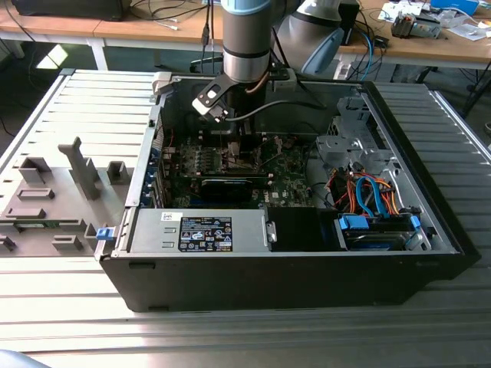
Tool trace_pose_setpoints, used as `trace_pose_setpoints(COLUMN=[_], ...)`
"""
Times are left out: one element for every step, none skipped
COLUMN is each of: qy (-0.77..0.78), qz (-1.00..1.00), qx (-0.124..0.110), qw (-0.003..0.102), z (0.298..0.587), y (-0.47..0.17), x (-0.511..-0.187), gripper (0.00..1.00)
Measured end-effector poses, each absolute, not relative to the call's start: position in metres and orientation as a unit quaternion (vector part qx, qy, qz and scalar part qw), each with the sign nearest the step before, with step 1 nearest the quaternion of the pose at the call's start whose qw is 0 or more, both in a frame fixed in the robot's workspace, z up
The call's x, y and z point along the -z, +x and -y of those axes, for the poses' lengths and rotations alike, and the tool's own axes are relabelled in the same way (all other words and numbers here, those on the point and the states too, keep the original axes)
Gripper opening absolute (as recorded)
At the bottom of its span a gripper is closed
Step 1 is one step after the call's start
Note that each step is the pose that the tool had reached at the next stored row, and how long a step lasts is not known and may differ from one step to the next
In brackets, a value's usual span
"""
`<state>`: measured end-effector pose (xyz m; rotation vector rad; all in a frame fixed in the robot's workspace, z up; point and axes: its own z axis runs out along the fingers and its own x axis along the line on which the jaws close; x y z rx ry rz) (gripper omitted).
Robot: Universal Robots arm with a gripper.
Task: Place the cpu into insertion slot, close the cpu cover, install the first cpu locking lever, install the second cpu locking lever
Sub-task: 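Place the cpu into insertion slot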
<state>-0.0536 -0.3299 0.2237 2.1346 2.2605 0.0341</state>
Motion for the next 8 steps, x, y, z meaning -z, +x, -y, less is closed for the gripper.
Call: trace_pose_setpoints(qy=[0.686, 0.686, 0.686, 0.686, 0.686, 0.686, 0.686, 0.686], qz=[-0.727, -0.727, -0.727, -0.727, -0.727, -0.727, -0.727, -0.727], qx=[-0.011, -0.011, -0.011, -0.011, -0.011, -0.011, -0.011, -0.011], qw=[0.016, 0.016, 0.016, 0.016, 0.016, 0.016, 0.016, 0.016], z=[0.3299, 0.3299, 0.3299, 0.3299, 0.3299, 0.3299, 0.3299, 0.3299], y=[-0.0536, -0.0536, -0.0536, -0.0536, -0.0536, -0.0536, -0.0536, -0.0536], x=[-0.2234, -0.2231, -0.2229, -0.2225, -0.2223, -0.2221, -0.2219, -0.2216], gripper=[0.54, 0.54, 0.54, 0.54, 0.54, 0.54, 0.54, 0.54])
